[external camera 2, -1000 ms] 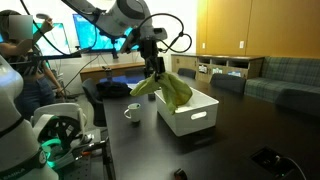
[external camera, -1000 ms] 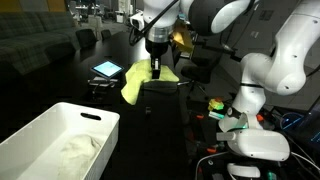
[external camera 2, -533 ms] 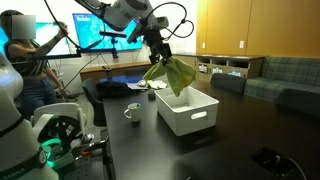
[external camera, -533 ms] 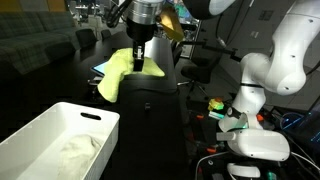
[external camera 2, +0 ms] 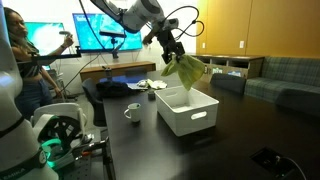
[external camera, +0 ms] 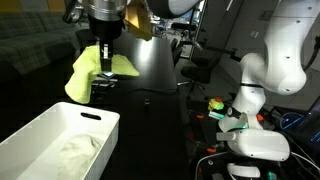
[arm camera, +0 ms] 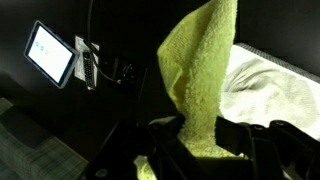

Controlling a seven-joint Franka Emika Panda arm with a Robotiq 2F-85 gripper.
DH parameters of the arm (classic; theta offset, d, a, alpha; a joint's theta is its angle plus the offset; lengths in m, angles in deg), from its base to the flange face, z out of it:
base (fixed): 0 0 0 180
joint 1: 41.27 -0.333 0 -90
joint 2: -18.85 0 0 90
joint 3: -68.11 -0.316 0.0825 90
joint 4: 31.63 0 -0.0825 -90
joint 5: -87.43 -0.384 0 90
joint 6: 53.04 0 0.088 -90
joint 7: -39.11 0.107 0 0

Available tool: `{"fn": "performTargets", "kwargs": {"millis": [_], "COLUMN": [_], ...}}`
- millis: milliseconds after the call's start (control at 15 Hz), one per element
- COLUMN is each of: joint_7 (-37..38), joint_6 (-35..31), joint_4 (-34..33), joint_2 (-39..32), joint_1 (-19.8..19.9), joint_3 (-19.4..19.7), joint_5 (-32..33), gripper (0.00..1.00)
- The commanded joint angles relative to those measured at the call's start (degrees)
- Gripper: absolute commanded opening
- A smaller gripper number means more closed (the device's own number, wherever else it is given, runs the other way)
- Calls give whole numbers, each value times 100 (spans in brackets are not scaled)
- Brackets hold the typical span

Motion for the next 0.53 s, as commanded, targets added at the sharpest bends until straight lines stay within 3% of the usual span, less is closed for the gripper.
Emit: {"fn": "performTargets", "kwargs": {"millis": [0,467], "joint_7": [-171,-375], "joint_6": [193,338], "joint_4": [-971,-2088], "joint_2": [-800,-1857], "joint_1": [-237,-727], "joint_3": [152,380], "joint_5": [234,184], "gripper": [11,13]}}
